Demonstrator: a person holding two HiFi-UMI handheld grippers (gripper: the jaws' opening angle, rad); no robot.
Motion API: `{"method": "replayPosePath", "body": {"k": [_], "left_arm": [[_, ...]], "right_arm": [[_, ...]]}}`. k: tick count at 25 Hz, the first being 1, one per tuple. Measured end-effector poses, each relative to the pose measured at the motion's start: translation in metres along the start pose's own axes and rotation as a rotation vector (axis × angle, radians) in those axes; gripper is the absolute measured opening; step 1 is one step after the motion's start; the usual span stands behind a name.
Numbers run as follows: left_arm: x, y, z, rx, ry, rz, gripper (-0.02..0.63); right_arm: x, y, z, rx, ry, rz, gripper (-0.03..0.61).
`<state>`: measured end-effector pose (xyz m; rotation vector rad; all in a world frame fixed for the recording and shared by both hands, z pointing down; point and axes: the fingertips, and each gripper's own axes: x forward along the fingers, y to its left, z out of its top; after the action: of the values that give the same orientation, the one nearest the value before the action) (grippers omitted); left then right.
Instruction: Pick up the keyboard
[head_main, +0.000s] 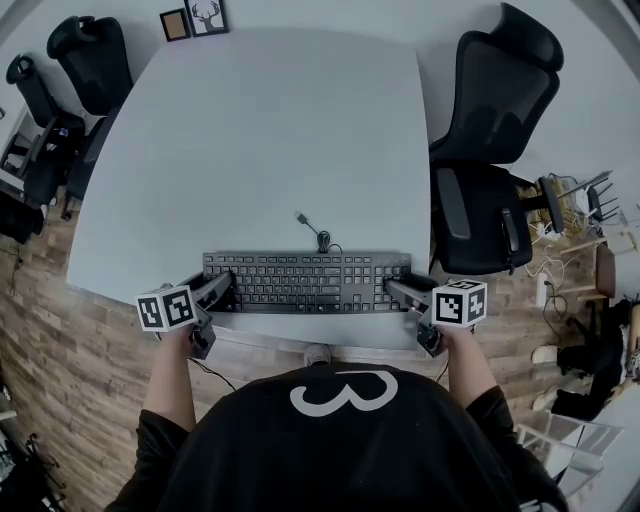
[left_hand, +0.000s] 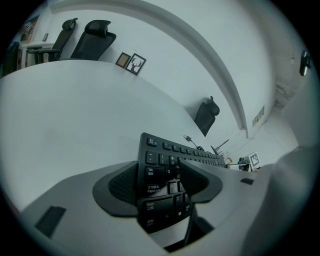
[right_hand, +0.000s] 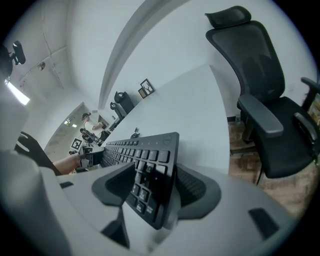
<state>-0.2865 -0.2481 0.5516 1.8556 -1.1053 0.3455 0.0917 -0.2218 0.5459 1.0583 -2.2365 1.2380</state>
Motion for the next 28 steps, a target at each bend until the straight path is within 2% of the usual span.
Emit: {"method": "replayPosePath", "body": {"k": [7, 12, 28], "left_arm": [[0.0026, 0.0011, -0.0019, 0.015, -0.007, 0.023, 0.259], [0.0008, 0.0015, -0.0004, 0.028, -0.013, 0.038, 0.261], [0.0005, 0.0025, -0.0028, -0.007, -0.008, 0.054, 0.258]], "right_arm": [[0.0022, -0.0062, -0.0013, 0.005, 0.004, -0.051, 0.221], [0.0022, -0.0044, -0.0003, -0.008, 0.003, -0.049, 0.215], [0.0028, -0.0039, -0.0001, 0.014, 0.008, -0.047, 0.199]]}}
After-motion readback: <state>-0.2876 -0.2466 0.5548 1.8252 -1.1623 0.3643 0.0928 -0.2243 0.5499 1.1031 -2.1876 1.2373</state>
